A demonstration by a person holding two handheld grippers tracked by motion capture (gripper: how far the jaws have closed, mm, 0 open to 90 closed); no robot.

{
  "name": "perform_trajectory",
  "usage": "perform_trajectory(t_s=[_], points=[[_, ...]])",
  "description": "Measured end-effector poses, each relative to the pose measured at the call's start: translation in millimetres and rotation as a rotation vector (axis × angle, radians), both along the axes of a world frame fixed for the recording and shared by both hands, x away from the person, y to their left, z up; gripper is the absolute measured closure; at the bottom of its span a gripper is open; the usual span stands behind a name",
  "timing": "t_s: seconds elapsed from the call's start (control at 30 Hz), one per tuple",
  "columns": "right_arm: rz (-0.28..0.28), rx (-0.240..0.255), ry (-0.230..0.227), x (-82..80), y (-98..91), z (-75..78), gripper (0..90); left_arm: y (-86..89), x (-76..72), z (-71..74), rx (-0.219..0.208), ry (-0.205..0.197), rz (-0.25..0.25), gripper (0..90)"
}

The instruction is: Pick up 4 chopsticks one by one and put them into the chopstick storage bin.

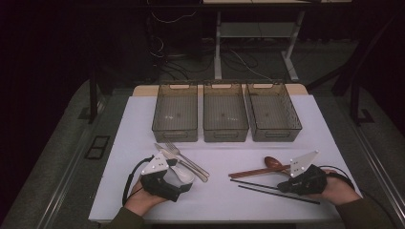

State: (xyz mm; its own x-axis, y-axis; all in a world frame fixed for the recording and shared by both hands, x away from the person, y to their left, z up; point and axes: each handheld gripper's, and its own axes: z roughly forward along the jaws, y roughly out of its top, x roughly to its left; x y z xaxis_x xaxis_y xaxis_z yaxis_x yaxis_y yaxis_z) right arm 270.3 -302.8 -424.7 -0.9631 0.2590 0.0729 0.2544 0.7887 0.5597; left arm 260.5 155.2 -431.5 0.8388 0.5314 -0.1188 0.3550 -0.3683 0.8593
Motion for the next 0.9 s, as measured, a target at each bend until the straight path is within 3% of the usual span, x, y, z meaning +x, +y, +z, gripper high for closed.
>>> perform_trajectory(t_s=[0.57,0.7,0.9], points=[[-0.077,0.201,0.015,-3.7,-15.2,24.7,85.1,-0.6,-0.3,-0.4,-0.001,0.0,0.001,0.0],[-0.092,0.248,-0.001,-3.9,-19.7,31.0,85.1,-0.5,0.0,-0.4,0.0,0.002,0.001,0.0],[-0.165,0.299,-0.026,-0.2,-21.1,38.0,85.0,-0.6,0.2,-0.8,0.001,0.004,0.005,0.0]])
